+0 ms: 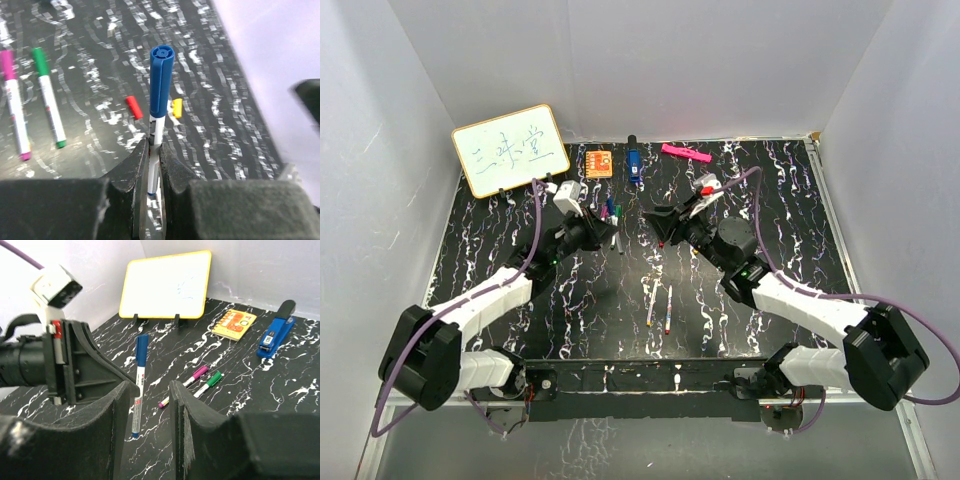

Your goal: Insert the pens into the pen caps

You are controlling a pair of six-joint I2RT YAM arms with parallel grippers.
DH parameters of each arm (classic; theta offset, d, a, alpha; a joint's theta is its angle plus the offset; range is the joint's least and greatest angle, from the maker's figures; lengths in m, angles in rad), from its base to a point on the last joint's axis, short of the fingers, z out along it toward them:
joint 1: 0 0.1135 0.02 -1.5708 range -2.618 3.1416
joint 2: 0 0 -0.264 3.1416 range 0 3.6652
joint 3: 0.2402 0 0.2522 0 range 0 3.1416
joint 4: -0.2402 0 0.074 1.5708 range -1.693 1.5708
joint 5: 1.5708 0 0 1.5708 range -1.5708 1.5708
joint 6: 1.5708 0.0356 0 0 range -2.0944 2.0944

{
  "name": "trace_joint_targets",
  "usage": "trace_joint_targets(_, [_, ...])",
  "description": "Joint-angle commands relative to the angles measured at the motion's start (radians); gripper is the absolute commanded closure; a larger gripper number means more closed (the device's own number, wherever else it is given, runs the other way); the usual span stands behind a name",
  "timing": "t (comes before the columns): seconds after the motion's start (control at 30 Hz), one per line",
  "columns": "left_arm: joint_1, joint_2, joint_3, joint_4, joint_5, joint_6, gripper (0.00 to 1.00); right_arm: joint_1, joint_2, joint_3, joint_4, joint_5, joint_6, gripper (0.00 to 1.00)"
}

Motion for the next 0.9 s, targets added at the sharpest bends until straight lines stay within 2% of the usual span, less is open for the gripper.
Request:
trace_joint_targets(0.0, [-0.001, 0.03, 0.082, -0.165, -0.2, 0.148, 1.0, 0.007, -0.039, 0.028, 0.012, 0.098, -0.008, 0.65])
trace_joint_targets(0.13, [0.013, 0.096, 0.167, -0.266, -0.328, 0.236, 1.0, 0.006, -0.05, 0.02, -0.049, 0.204, -0.006, 0.65])
trace_joint_targets(0.4, [0.074, 0.296, 0.351, -0.424, -0.335, 0.295, 1.0, 0.007, -0.056, 0.01, -0.106, 0.351, -0.003, 0.65])
trace_joint_targets(0.57, [0.11, 0.416, 0.453, -0.56, -0.365, 0.335, 1.0, 0.007, -0.042, 0.016, -0.136, 0.382, -0.002, 0.65])
trace_joint_targets(0.87, [0.149, 0.55, 0.523, -0.607, -0.358, 0.349, 1.0, 0.006, -0.032, 0.014, -0.142, 0.387, 0.006, 0.65])
